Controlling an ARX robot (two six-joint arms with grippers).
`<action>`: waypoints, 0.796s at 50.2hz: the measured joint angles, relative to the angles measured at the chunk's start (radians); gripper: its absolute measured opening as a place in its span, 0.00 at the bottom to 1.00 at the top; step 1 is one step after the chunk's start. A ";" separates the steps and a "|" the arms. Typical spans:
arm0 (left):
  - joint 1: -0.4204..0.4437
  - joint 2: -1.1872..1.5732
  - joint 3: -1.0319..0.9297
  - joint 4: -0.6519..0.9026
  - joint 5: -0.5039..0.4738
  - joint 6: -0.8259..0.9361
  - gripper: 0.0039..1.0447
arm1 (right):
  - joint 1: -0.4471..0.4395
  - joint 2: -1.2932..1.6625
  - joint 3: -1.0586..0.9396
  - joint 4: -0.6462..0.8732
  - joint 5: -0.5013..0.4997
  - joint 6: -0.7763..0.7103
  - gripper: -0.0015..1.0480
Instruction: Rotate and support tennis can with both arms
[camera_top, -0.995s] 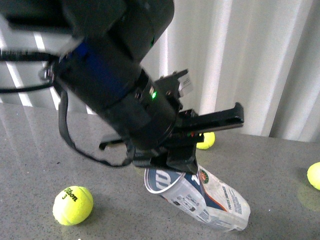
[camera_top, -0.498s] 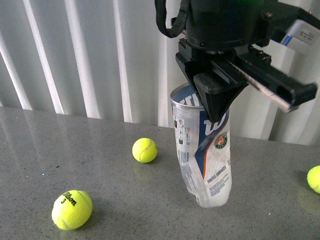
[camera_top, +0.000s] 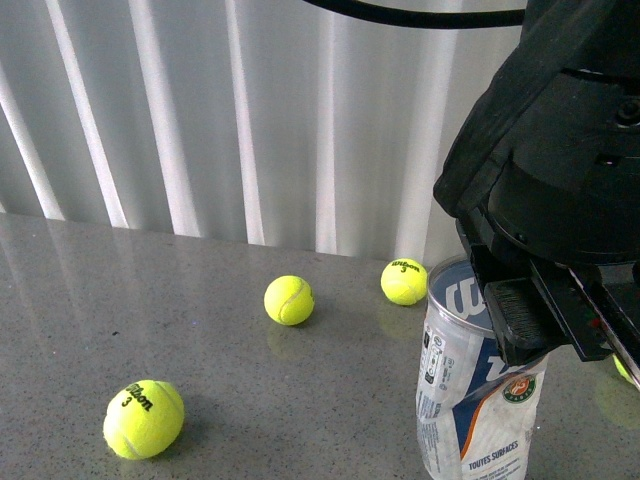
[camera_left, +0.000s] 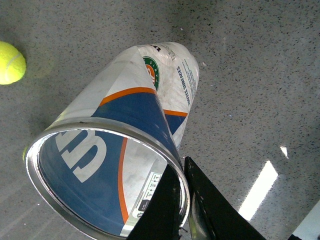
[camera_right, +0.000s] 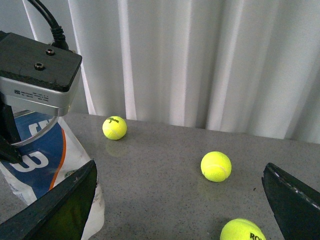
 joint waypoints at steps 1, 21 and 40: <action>0.000 0.000 0.000 0.002 -0.001 0.001 0.03 | 0.000 0.000 0.000 0.000 0.000 0.000 0.93; -0.005 0.007 0.007 0.047 -0.059 0.078 0.03 | 0.000 0.000 0.000 0.000 0.000 0.000 0.93; -0.016 0.056 0.019 0.013 -0.021 0.101 0.03 | 0.000 0.000 0.000 0.000 0.000 0.000 0.93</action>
